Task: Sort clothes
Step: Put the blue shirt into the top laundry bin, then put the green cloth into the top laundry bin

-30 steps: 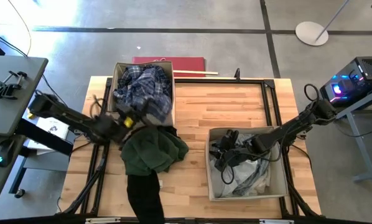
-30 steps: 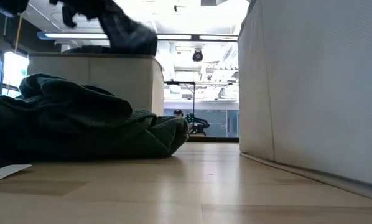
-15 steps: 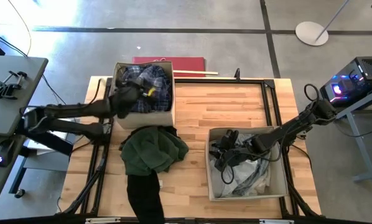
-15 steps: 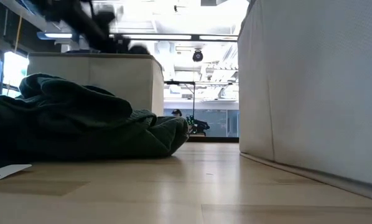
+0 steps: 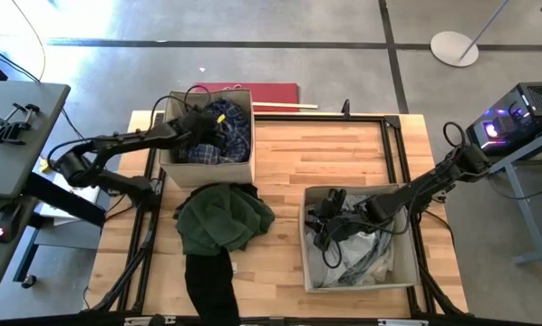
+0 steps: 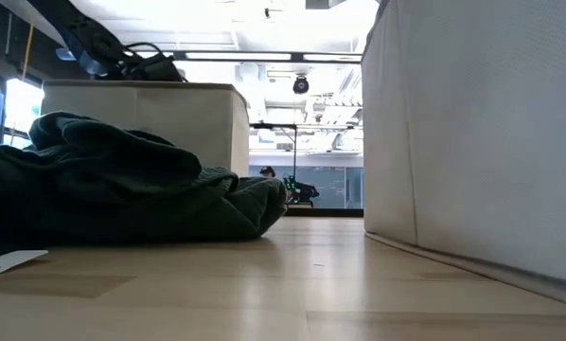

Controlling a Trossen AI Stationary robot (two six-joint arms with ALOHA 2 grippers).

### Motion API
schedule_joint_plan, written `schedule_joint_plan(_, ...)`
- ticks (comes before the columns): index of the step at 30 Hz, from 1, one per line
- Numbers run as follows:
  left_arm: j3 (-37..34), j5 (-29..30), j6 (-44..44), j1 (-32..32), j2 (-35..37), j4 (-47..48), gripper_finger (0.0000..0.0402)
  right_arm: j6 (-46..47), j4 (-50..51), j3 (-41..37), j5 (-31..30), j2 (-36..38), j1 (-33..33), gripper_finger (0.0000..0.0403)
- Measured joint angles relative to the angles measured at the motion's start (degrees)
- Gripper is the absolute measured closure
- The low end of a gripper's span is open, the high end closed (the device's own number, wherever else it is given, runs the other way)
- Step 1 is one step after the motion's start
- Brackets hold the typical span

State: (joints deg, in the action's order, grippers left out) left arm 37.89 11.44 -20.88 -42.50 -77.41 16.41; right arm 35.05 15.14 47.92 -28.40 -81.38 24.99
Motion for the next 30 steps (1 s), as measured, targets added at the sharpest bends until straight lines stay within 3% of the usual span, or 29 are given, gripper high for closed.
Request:
schedule_joint_plan(7,9.52,-8.90,3.40,-1.12,3.24,8.45,0.0338,0.86,0.02,0.00,0.51,0.00,0.00,0.0251)
schedule_joint_plan(13,24.12,-9.64,5.14,-1.43,6.53,22.07,0.0259,0.94,0.02,0.00,0.91,0.00,0.13,0.0251)
schedule_joint_plan(18,37.14,-10.09,5.03,0.75,8.51,35.57,0.0225,0.96,0.02,0.00,2.54,0.00,0.13,0.0251)
schedule_joint_plan(23,41.59,-8.01,4.65,9.74,11.87,42.57,0.0229,1.32,0.01,0.00,2.58,0.00,0.13,0.0251)
schedule_joint_plan(30,41.06,5.52,-6.24,29.14,13.27,59.34,0.0255,2.47,0.02,0.00,2.62,0.00,0.15,0.0251)
